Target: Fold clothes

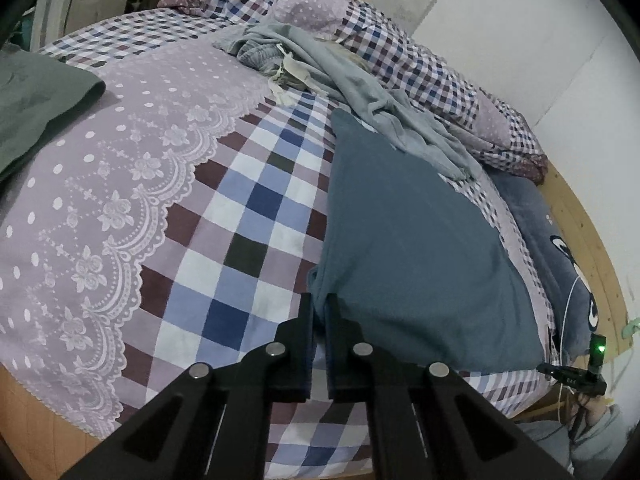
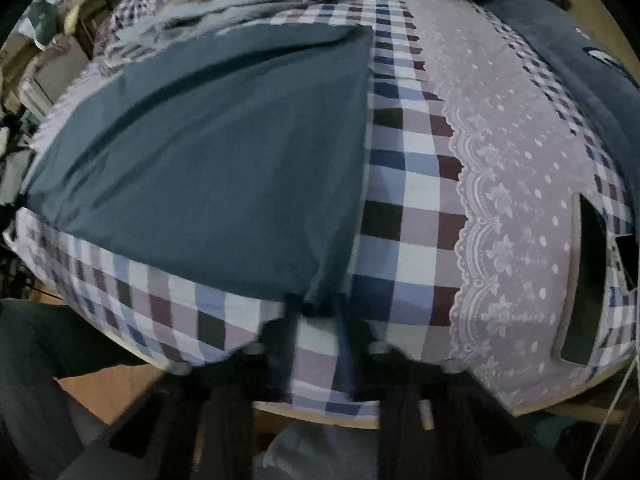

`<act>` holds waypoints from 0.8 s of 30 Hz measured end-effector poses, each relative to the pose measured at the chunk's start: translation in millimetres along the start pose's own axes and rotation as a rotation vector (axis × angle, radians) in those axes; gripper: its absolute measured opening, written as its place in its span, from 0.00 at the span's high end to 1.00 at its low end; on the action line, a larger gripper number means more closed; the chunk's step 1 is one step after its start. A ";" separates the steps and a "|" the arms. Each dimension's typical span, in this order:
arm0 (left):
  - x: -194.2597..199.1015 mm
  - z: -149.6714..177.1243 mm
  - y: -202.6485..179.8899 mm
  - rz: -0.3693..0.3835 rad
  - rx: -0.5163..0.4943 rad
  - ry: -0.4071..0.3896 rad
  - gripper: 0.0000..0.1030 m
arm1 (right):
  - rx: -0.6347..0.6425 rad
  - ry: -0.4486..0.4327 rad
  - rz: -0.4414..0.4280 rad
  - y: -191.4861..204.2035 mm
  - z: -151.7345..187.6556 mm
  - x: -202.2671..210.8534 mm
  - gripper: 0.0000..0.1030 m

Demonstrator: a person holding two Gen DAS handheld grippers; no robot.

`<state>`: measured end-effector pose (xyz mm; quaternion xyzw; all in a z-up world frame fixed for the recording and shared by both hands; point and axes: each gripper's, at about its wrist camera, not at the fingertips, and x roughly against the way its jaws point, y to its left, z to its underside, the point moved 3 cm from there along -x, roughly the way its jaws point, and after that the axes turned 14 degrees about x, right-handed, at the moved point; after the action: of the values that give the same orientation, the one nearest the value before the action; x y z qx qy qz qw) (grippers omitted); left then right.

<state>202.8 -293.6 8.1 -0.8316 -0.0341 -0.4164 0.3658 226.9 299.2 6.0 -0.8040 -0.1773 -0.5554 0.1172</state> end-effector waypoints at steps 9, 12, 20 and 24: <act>-0.4 -2.4 3.9 -0.024 0.017 -0.015 0.98 | 0.141 0.159 0.308 -12.8 17.1 -2.1 1.00; -5.2 -1.6 7.6 -0.039 0.039 0.009 0.97 | 0.095 0.147 0.289 -23.1 23.6 1.3 1.00; 9.6 -7.3 46.2 -0.047 0.229 -0.009 0.90 | 0.185 -0.041 0.316 16.4 -12.7 31.8 0.97; 23.1 -6.7 58.9 0.051 0.335 -0.043 0.38 | 0.293 -0.149 0.361 65.4 -36.2 41.1 0.66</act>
<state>234.6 -346.5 -6.9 -0.7682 -0.0900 -0.3777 0.5090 236.3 232.1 57.8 -0.8358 -0.1177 -0.4331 0.3162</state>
